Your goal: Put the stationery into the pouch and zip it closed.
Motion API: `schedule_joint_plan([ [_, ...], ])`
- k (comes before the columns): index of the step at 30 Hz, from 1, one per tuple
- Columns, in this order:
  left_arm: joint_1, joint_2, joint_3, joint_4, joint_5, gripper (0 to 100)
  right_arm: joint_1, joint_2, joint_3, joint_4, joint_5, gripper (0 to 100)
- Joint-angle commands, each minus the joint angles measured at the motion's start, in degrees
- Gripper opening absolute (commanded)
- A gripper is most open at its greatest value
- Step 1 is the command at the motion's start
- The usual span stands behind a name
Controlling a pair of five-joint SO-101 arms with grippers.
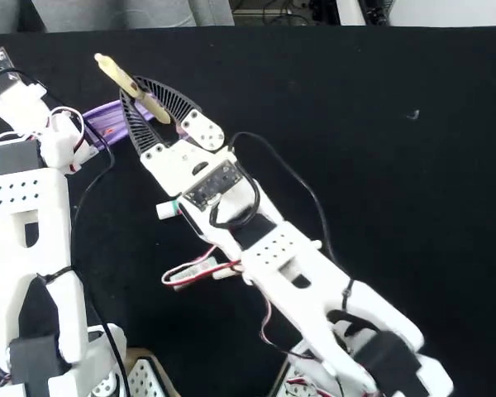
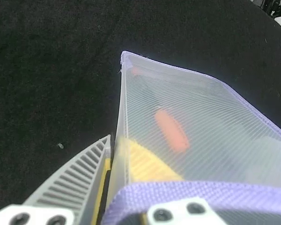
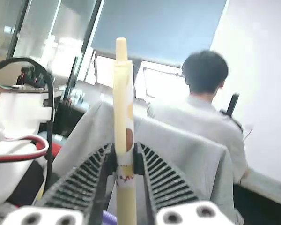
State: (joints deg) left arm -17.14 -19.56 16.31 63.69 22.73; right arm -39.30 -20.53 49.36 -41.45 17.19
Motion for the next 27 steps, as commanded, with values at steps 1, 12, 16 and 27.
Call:
schedule_joint_plan([
  [1, 0.31, 0.44, 1.1, -0.44, 0.09, 3, -0.97, 1.01, -0.57, -4.66, -0.35, 1.1],
  [12, 0.84, 0.79, 1.1, -0.53, 0.09, 3, -3.52, -4.79, -0.84, -4.4, -0.53, 1.1],
  [16, 0.92, 0.79, 1.1, -0.53, 0.09, 3, -6.51, -4.44, -0.84, -4.4, -0.35, 1.1],
  [27, 0.92, 0.88, 1.19, -1.05, 0.09, 3, -5.71, 8.92, -6.37, -14.51, -0.35, 1.1],
])
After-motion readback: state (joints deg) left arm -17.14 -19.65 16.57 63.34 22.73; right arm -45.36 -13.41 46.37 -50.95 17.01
